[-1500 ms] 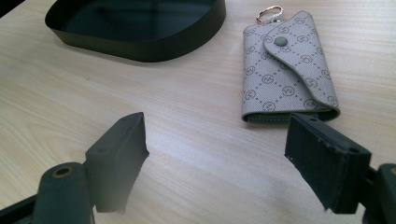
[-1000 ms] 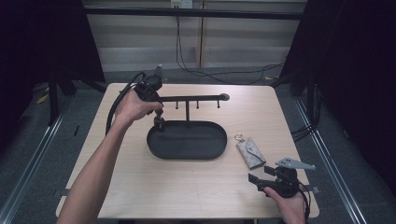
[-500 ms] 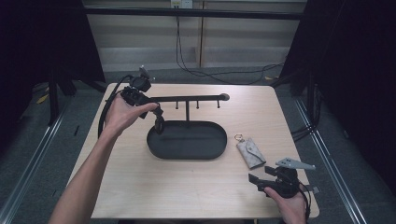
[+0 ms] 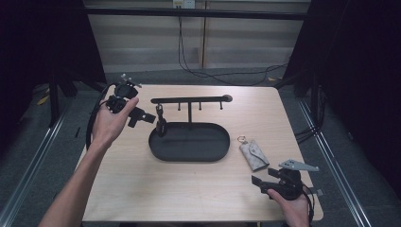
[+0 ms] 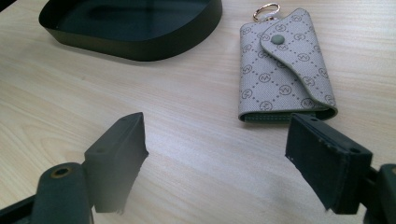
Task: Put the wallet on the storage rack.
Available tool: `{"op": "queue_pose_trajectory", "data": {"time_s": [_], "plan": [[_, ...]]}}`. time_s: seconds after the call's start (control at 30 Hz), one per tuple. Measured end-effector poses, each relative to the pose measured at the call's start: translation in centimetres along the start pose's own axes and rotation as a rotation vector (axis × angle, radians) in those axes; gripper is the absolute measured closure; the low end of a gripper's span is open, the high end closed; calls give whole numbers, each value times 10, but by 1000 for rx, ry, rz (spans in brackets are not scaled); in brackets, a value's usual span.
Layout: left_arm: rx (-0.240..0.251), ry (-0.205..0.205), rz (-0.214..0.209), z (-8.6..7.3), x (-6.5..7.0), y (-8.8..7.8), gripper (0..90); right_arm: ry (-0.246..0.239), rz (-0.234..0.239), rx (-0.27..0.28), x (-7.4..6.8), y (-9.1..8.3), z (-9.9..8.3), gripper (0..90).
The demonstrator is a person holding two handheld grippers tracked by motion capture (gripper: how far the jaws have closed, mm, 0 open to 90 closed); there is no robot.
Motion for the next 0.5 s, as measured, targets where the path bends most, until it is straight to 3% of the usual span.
{"op": "queue_pose_trajectory", "data": {"time_s": [0.23,0.33,0.5], "plan": [[70,32,-17,-24,-4,-5,187,5,-2,-2,0,0,1,194],[113,27,-35,-35,-7,-7,187,7,-4,-1,1,0,1,193],[152,19,-21,-49,-10,-9,195,11,-5,-5,2,0,1,188]]}}
Point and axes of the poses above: each handheld gripper's, and its own axes: y roughly forward along the jaws, z roughly out of its top, x roughly to its right, the point moved 6 cm from there along y, roughly forward along the jaws, and after that the axes turned 7 degrees about -z, right-handed, at the moved point
